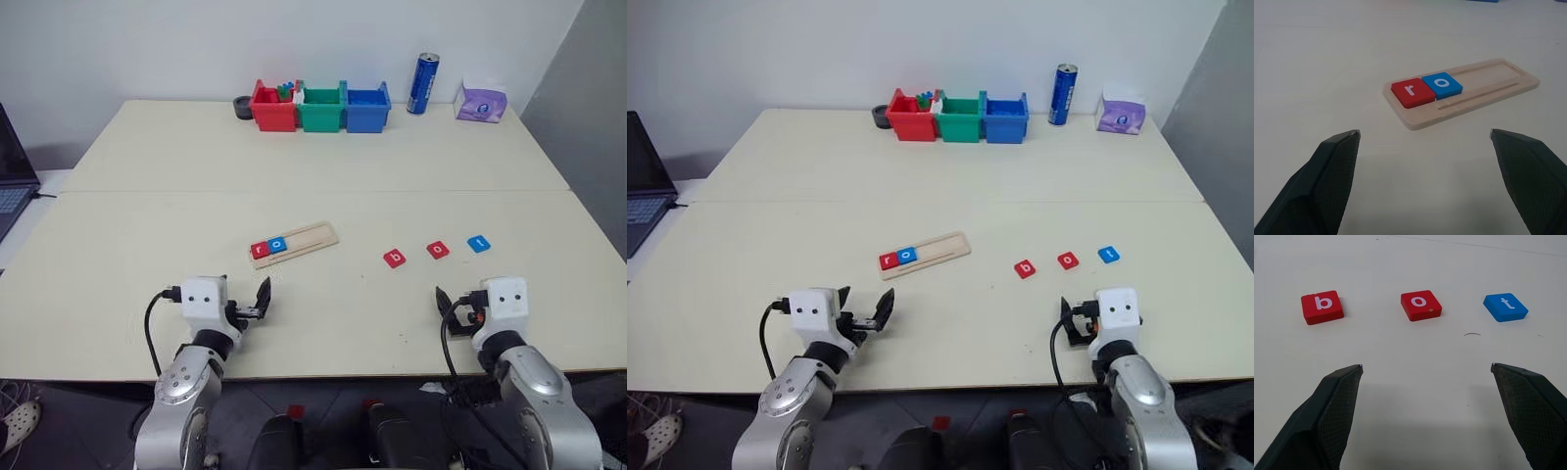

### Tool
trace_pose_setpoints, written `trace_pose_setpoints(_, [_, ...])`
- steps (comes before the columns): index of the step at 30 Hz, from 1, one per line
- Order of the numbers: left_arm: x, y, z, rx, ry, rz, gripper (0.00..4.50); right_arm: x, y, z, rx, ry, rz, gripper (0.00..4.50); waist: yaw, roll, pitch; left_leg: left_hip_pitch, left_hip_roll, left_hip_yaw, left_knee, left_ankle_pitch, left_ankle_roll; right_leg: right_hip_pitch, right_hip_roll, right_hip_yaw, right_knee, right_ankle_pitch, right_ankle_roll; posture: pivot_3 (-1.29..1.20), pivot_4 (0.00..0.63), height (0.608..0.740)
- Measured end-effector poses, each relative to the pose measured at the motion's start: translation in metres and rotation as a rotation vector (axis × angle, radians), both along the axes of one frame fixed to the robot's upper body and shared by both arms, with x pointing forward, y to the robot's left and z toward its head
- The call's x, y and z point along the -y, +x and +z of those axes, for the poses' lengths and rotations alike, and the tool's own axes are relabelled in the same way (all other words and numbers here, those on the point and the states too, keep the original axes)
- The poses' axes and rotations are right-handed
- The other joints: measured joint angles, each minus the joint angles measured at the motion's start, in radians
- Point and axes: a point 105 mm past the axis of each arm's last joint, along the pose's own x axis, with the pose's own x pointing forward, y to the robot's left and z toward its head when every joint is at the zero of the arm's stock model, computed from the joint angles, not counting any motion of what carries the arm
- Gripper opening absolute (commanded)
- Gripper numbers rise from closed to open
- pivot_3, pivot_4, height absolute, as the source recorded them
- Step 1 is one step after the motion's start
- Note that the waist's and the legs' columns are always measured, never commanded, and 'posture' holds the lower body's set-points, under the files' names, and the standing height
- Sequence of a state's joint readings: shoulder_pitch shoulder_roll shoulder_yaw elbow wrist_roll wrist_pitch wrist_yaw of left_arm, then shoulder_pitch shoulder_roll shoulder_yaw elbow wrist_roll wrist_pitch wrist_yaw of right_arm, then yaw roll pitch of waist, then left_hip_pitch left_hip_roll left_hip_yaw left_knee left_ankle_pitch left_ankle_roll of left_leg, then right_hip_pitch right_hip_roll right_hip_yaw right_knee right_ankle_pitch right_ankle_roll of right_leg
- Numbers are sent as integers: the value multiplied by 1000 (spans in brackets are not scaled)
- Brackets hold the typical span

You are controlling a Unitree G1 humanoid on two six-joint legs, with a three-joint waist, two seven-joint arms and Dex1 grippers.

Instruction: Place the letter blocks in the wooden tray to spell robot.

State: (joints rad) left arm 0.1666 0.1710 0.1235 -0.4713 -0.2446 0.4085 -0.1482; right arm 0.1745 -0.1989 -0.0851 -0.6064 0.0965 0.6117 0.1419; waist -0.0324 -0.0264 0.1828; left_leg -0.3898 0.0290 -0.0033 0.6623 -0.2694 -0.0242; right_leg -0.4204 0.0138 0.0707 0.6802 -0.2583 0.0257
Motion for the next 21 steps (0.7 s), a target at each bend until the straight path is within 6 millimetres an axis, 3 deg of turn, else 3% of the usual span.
trace_pose_setpoints(21, [-8, 3, 8, 28, 27, -11, 4500, -6, 2, 4, 34, -5, -2, 4470, 0, 0, 0, 0, 0, 0, 0, 0, 0, 0, 0, -1, 0, 0, 0, 0, 150, 740])
